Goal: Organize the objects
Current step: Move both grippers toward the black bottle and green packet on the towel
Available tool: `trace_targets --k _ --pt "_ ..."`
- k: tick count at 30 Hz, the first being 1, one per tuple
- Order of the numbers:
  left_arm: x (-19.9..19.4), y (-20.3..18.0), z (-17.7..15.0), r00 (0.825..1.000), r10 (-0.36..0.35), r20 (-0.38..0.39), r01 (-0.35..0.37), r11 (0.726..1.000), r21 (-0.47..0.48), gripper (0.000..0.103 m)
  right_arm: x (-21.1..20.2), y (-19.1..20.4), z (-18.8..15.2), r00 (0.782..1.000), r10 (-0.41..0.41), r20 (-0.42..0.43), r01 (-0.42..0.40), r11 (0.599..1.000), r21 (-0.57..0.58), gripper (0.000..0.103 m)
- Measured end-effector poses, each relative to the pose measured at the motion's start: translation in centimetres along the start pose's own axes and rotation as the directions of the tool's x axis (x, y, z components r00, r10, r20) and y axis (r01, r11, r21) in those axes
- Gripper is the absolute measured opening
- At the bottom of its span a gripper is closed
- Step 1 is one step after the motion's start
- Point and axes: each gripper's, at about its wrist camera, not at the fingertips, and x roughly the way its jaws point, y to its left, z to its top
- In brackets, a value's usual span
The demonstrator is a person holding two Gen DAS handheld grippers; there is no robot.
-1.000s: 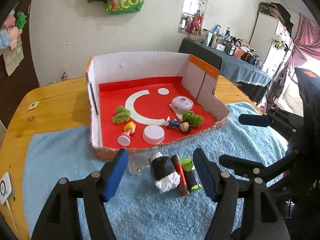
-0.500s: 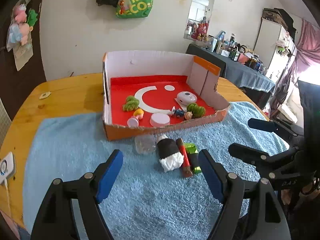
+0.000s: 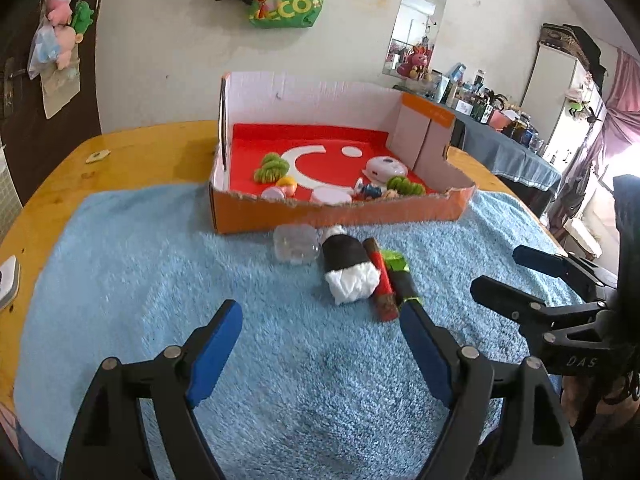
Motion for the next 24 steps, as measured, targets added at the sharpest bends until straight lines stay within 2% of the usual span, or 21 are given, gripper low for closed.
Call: trace_targets --k 8,13,20,24 --pt "0.8 0.1 -1.2 1.000 0.013 -0.023 -0.013 1.000 -0.014 0.083 1.0 -0.4 -1.5 0.999 -0.007 -0.034 0.007 1.000 0.016 0.095" --pt "0.8 0.3 -1.2 1.000 0.024 -0.016 -0.024 1.000 -0.017 0.083 1.4 -0.2 -1.5 0.998 0.029 -0.047 -0.028 0.999 0.019 0.095" --pt "0.8 1.2 -0.8 0.999 0.045 -0.019 -0.045 0.999 -0.015 0.083 3.0 1.5 -0.6 0.994 0.071 -0.085 -0.074 0.997 -0.029 0.095" --pt "1.0 1.6 -0.4 0.999 0.048 -0.026 -0.048 0.999 -0.013 0.083 4.4 2.3 -0.3 0.991 0.061 -0.123 -0.069 0.995 -0.065 0.095"
